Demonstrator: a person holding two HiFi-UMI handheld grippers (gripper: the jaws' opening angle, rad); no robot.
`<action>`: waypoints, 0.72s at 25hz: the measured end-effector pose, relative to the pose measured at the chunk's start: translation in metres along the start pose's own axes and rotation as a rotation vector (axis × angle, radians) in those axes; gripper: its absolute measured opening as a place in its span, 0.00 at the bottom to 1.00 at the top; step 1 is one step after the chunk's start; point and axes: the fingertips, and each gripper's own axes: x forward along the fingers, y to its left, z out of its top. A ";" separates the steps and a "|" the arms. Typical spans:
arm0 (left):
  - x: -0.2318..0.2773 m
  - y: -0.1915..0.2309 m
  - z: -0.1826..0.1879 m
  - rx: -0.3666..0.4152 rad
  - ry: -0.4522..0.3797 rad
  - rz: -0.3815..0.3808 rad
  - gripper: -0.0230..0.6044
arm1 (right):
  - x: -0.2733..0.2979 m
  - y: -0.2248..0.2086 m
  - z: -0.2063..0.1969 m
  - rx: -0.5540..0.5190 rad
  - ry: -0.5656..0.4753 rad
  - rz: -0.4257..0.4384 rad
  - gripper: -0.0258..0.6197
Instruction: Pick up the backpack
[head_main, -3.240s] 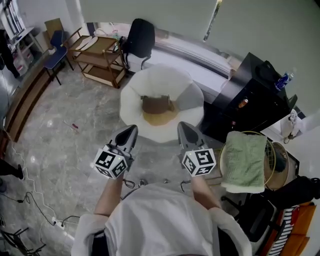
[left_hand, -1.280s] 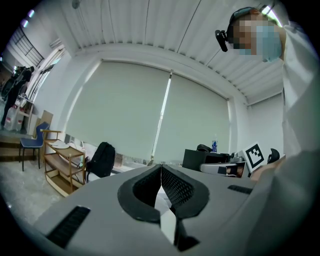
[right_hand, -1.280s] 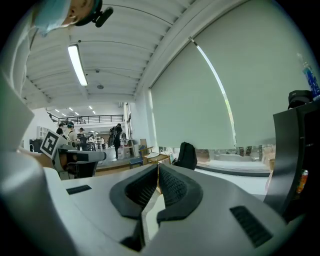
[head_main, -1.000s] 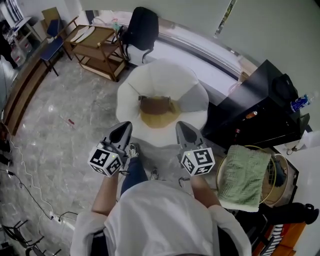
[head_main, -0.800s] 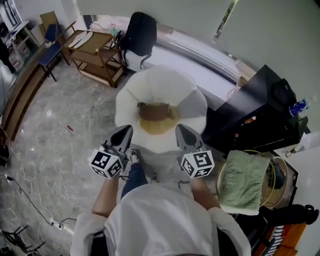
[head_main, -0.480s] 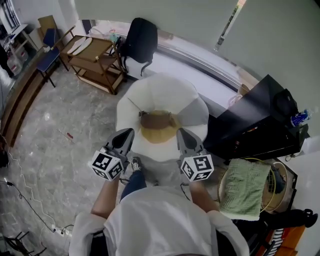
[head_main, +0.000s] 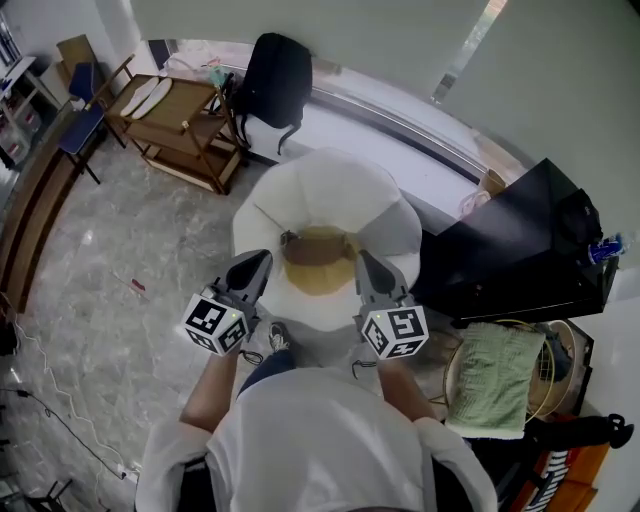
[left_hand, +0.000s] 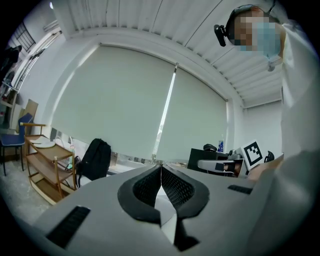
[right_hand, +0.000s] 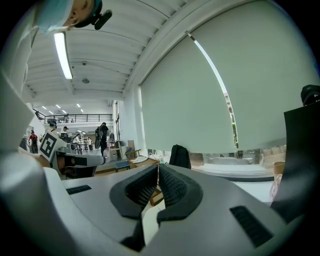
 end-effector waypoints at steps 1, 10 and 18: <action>0.002 0.007 0.001 -0.002 0.004 -0.006 0.09 | 0.007 0.000 0.001 0.000 0.000 -0.007 0.09; 0.020 0.052 0.005 -0.005 0.030 -0.068 0.09 | 0.052 0.009 0.004 0.002 -0.011 -0.058 0.09; 0.054 0.047 -0.004 -0.015 0.042 -0.072 0.09 | 0.067 -0.017 0.004 -0.010 -0.007 -0.034 0.09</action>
